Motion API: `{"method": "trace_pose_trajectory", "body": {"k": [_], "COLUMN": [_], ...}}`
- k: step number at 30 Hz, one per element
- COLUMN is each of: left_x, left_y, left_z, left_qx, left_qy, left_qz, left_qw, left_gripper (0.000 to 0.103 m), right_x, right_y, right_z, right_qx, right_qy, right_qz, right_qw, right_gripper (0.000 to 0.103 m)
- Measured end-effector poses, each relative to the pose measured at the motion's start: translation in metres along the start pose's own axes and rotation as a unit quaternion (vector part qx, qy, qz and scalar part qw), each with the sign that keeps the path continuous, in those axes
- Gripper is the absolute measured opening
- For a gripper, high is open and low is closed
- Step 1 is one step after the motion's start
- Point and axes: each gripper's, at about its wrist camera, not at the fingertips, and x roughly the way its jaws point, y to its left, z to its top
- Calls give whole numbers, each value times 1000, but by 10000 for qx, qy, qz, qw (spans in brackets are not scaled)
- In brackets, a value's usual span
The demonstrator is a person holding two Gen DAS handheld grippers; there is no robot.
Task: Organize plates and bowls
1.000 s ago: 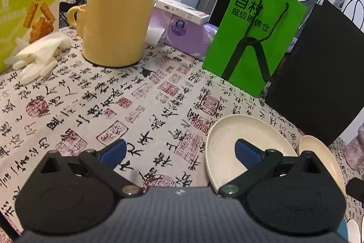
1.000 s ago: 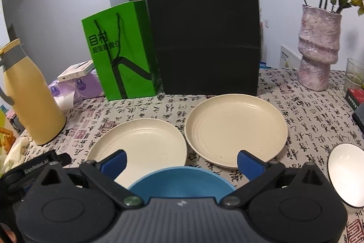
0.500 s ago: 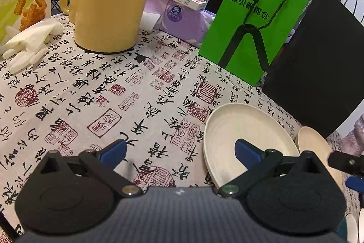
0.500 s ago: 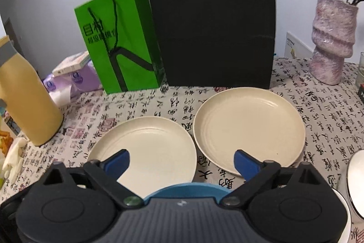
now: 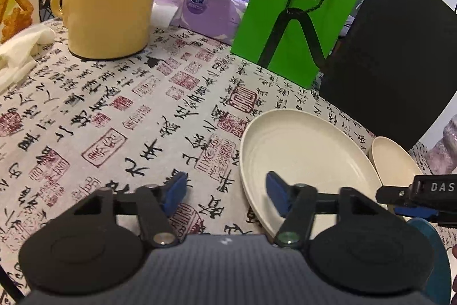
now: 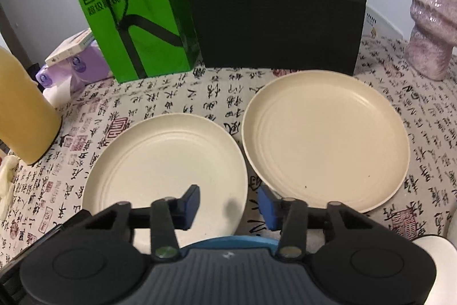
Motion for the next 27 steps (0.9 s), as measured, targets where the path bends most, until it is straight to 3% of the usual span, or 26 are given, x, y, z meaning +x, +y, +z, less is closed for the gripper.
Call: {"method": "trace_pose_trajectory", "body": {"k": [9, 18, 23, 27], "left_x": [10, 12, 13, 12], "left_y": [7, 9, 5, 3], "left_z": [0, -3, -3, -3], "left_qx": [-167, -320, -227, -163], "left_qy": [164, 166, 142, 116], "left_qz": [-218, -455, -451, -472], "left_qw": [9995, 9983, 9986, 9987], "left_gripper": [36, 26, 22, 17], "right_x": [19, 36, 39, 39], "right_y": [-2, -8, -10, -11], "right_z": [8, 9, 10, 8], "right_qx": [66, 292, 333, 325], "right_qy": [225, 456, 441, 351], "right_qz": [-86, -47, 15, 19], "right_qw": [9997, 9985, 9985, 9989], "right_gripper": [29, 26, 15, 13]}}
